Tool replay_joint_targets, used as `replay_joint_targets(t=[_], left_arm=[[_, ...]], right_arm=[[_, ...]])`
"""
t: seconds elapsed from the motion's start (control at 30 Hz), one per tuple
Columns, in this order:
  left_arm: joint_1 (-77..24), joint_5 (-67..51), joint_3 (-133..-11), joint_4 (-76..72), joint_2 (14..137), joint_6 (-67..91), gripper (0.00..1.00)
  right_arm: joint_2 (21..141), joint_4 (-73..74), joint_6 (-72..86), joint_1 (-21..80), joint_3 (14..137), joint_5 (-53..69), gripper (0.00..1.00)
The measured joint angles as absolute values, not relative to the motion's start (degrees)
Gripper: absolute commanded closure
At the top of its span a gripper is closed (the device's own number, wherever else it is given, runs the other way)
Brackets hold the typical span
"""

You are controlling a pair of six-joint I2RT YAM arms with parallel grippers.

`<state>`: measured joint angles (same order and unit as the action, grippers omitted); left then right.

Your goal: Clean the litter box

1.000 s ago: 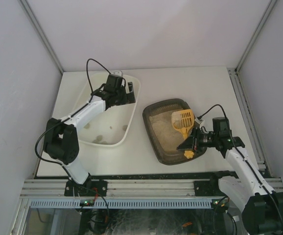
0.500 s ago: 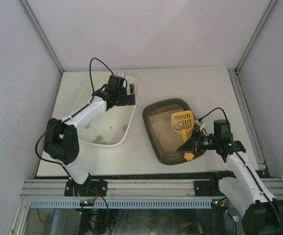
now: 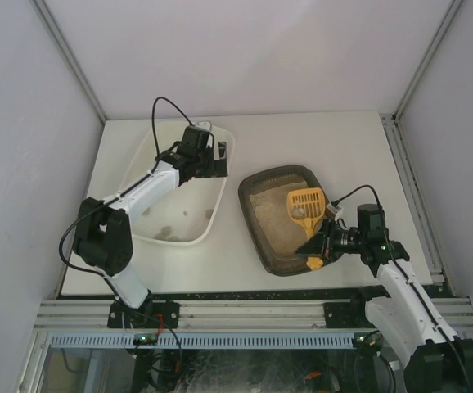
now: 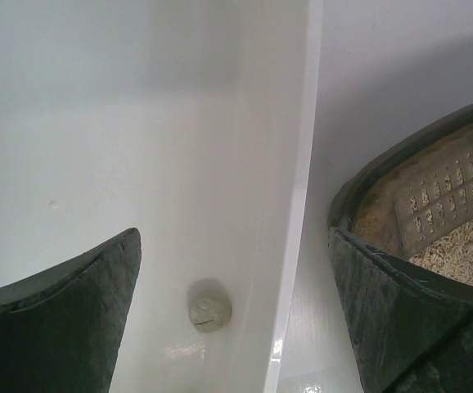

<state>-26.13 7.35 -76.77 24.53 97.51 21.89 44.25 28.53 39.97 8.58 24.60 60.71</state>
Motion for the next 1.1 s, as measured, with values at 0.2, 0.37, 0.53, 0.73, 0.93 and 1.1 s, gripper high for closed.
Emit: replay_joint_targets(t=[0.2,0.37,0.53,0.73,0.93,1.1], left_arm=[[-26.13,7.38,-76.77,24.53,97.51,21.34,0.0],[-26.13,7.38,-76.77,24.53,97.51,20.91,0.0],[-26.13,7.38,-76.77,24.53,97.51,20.36,0.0],[-26.15,7.38,-76.77,24.53,97.51,20.29,0.0],[-26.15,7.38,-76.77,24.56,97.51,20.01,0.0],[-26.09,7.01,-76.84,24.67,97.51,19.94,0.0]], right_arm=[[44.47,26.37,41.82,7.31,22.81,60.53,1.0],[44.03,25.89,42.37,5.39,22.79,60.69,1.0],[44.82,25.65,42.87,5.08,22.81,62.28,1.0],[46.59,22.92,43.4,4.91,23.49,62.13,1.0],[49.01,21.5,43.59,5.52,23.79,62.67,1.0],[52.73,20.38,43.62,8.14,25.45,61.69,1.0]])
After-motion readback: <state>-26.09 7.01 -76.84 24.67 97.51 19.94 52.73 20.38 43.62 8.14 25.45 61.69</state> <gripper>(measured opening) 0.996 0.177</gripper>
